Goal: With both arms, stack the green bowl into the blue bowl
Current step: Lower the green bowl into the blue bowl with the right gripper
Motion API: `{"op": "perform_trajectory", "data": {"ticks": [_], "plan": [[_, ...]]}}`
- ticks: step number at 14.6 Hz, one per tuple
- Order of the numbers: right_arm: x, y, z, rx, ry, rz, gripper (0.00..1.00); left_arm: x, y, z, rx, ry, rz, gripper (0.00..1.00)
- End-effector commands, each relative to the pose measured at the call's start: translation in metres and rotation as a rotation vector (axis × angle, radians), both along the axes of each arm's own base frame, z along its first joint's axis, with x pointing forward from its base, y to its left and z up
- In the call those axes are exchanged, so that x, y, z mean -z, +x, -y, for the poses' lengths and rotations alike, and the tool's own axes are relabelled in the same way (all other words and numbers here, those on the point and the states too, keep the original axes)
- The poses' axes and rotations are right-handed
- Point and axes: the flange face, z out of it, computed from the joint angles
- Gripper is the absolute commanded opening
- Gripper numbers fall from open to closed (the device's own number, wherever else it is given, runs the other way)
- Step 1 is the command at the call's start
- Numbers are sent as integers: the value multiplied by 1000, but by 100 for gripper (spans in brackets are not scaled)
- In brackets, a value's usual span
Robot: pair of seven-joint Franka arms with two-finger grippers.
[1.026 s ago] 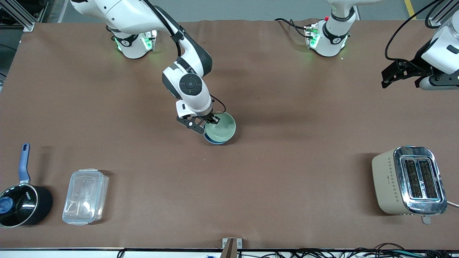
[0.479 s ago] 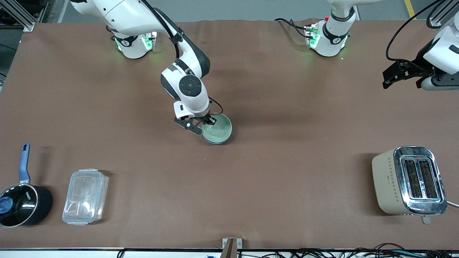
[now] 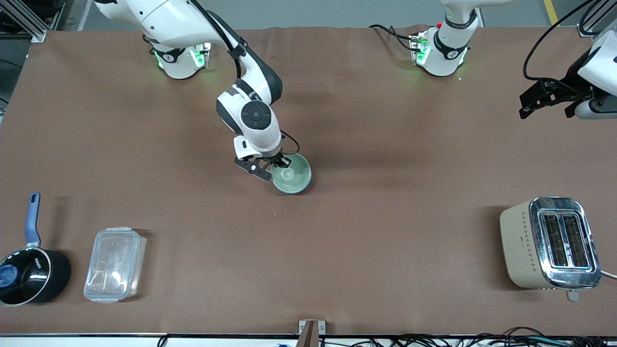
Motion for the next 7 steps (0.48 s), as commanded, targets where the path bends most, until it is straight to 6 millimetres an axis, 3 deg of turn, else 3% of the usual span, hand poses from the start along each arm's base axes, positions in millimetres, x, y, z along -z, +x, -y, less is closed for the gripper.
{"op": "perform_trajectory", "data": {"ticks": [1,4,7], "plan": [[-59,17,19,32,7,70,100,-5,-2,-1,-4,-11,-4,100],[-161,54,97,-47,-87,77,100,-3,-1,0,-3,-11,-8,100],[-241,77,192,-158,-113,88,100,-2,-1,0,4,-11,-9,100]]}}
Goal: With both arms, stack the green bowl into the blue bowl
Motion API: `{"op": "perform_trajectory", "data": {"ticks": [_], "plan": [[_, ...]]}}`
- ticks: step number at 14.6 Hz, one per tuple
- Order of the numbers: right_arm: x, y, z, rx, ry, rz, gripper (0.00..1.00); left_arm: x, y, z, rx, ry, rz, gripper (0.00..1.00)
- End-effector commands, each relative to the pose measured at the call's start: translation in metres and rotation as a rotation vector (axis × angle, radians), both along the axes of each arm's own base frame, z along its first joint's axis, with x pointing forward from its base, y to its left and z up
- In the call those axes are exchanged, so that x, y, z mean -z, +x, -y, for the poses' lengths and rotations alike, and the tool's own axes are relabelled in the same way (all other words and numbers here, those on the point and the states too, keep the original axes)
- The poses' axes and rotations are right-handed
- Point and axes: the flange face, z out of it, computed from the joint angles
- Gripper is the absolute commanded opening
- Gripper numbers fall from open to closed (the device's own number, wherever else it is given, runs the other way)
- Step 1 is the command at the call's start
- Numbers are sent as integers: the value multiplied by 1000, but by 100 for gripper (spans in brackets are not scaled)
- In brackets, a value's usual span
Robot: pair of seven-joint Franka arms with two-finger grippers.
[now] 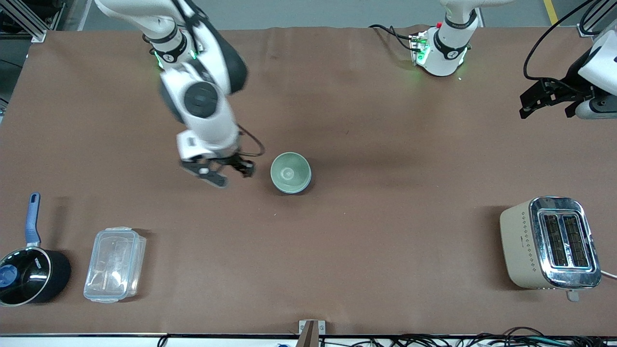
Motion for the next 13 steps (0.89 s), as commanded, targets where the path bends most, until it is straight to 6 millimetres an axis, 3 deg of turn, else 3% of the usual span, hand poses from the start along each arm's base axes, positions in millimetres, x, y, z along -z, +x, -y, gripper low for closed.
{"op": "perform_trajectory", "data": {"ticks": [1,4,10,11,13], "plan": [[-56,4,78,-111,-40,13,100,-2,-1,0,6,-11,-9,100],[-111,5,159,-180,-48,27,100,-4,-3,3,18,-9,-6,100],[-206,-19,307,-290,46,21,100,-2,0,7,30,-1,-10,100],[-224,-21,327,-281,44,46,100,-2,0,7,29,-1,-8,100],[-232,-21,331,-272,81,69,100,-6,1,8,29,-1,-1,100]]}}
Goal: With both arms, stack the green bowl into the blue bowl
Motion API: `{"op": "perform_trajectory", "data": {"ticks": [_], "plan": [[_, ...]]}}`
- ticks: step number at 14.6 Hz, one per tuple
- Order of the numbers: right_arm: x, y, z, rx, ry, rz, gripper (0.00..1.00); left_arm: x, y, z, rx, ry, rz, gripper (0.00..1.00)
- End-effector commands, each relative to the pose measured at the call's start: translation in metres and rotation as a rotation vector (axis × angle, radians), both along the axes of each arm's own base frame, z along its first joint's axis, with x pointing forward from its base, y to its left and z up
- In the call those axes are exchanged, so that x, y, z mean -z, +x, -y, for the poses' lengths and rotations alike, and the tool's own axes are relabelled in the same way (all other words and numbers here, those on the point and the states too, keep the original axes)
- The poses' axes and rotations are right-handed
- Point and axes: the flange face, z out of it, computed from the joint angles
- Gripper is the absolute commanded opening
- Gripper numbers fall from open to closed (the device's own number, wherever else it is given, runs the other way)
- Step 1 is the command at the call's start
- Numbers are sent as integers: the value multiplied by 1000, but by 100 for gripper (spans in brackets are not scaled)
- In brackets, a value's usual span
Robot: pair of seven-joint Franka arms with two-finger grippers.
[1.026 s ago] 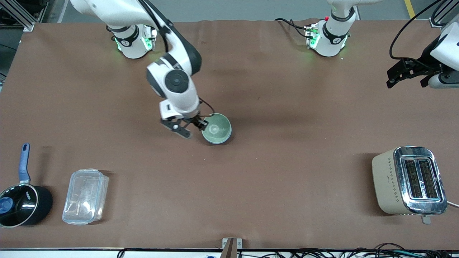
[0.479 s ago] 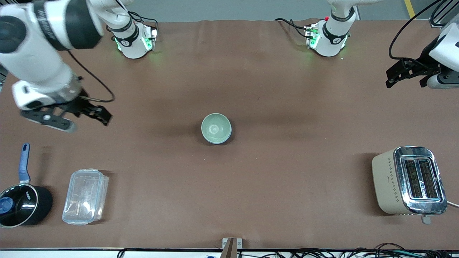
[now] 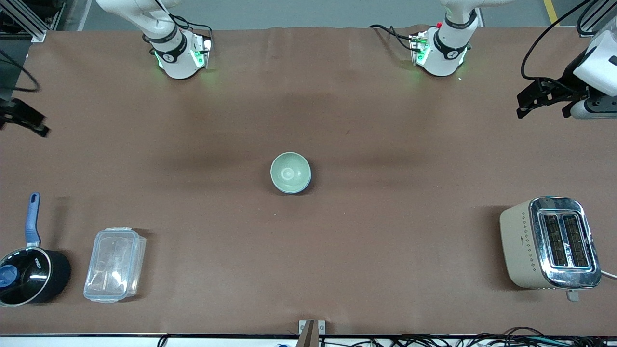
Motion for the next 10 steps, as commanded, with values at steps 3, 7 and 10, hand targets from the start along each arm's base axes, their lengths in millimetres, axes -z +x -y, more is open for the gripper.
{"op": "perform_trajectory", "data": {"ticks": [3,7,10], "plan": [[-9,3,-6,-25,28,5,100,-6,4,-1,13,-4,3,100],[-8,4,-8,-29,26,2,100,-6,4,0,13,-8,-2,100],[-9,3,-10,-35,14,2,100,-6,4,-1,12,-11,-3,100]]}}
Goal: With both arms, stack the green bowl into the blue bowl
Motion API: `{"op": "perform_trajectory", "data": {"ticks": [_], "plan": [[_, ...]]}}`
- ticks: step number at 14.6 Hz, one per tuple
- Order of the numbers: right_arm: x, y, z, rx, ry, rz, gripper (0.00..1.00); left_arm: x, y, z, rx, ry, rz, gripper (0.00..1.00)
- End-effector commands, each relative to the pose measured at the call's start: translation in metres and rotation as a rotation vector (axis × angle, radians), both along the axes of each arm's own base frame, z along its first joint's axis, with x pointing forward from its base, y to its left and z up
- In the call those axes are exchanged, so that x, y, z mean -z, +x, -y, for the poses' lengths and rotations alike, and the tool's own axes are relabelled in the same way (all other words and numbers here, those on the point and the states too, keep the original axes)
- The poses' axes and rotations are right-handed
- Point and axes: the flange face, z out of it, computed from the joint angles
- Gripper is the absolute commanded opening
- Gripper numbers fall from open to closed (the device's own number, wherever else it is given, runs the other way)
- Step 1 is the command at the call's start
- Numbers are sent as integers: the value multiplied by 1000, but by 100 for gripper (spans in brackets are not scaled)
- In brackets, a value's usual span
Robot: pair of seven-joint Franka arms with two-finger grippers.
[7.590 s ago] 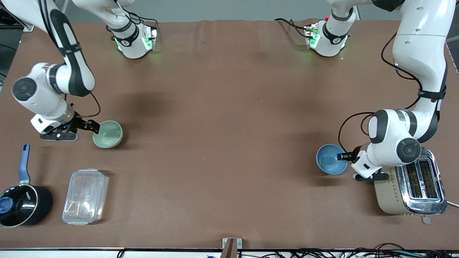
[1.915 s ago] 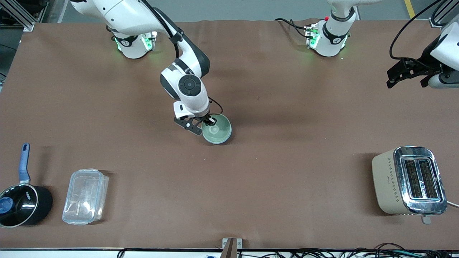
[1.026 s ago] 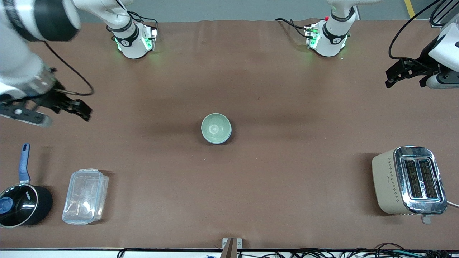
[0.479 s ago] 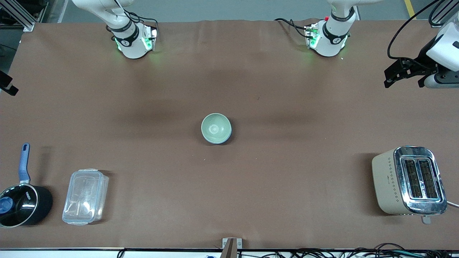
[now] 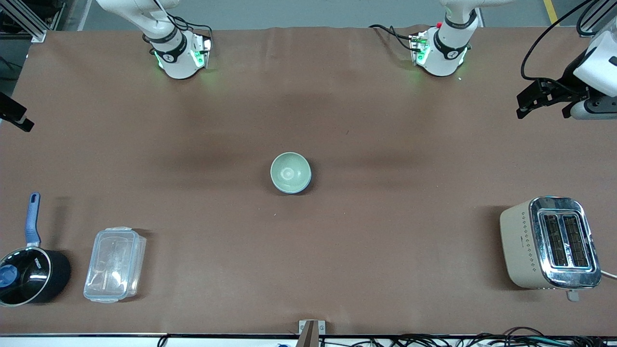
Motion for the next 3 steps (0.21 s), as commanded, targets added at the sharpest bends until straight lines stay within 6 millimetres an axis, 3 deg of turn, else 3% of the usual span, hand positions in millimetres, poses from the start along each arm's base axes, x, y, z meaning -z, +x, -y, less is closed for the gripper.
{"op": "perform_trajectory", "data": {"ticks": [1,3], "plan": [[-5,0,-5,-19,-2,0,100,-6,2,0,13,-12,-4,100],[-5,0,-5,-19,-2,0,100,-6,2,0,15,-14,-3,100]]}}
